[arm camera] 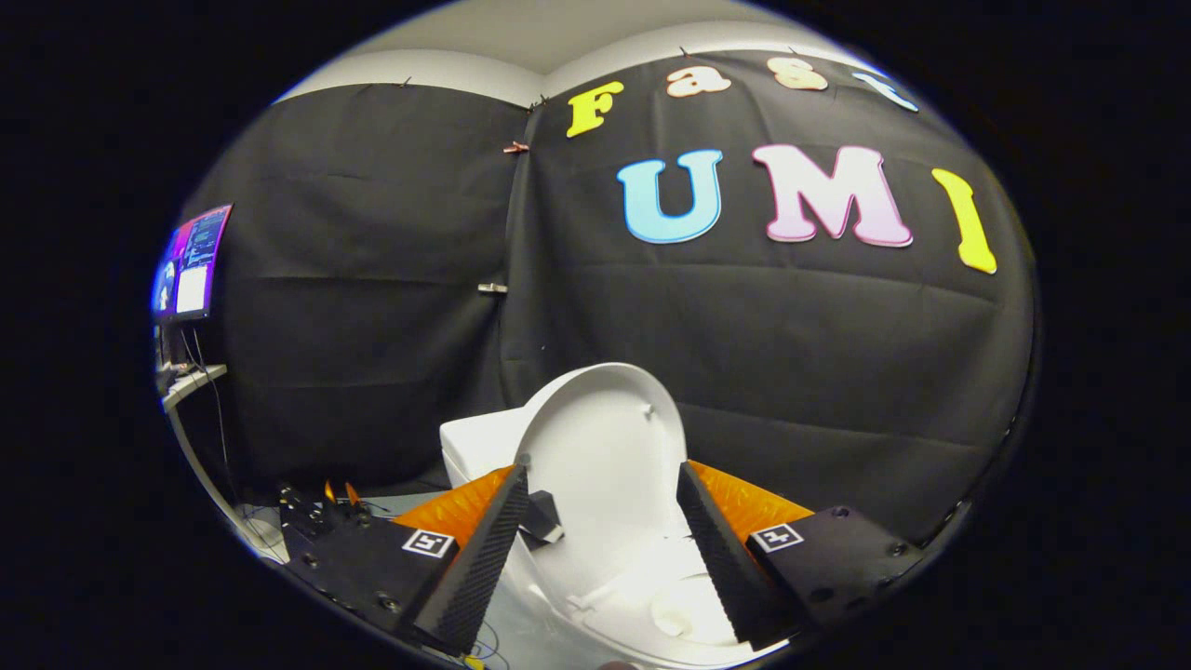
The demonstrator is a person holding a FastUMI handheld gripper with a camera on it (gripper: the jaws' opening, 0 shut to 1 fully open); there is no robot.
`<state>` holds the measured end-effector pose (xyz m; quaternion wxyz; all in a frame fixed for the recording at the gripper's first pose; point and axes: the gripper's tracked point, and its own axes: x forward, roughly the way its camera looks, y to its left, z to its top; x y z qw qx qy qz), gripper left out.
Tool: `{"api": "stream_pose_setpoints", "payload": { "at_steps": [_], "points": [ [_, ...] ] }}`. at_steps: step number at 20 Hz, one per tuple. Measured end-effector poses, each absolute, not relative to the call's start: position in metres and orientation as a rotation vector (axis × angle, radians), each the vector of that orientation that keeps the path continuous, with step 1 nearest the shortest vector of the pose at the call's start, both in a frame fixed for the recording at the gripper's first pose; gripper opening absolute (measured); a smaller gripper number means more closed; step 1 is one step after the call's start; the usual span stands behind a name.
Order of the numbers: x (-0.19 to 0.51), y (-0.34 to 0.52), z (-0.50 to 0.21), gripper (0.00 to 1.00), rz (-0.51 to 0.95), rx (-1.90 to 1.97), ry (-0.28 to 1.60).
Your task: Open the toilet lid.
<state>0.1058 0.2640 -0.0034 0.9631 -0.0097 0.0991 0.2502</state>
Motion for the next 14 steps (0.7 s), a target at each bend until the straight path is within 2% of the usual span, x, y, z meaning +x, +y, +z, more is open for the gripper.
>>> {"api": "stream_pose_setpoints", "payload": {
  "at_steps": [7,14],
  "points": [
    [0.076,0.131,0.033,0.99,0.267,-0.074,0.033],
    [0.054,0.038,0.008,0.99,0.109,-0.069,0.062]
  ]
}}
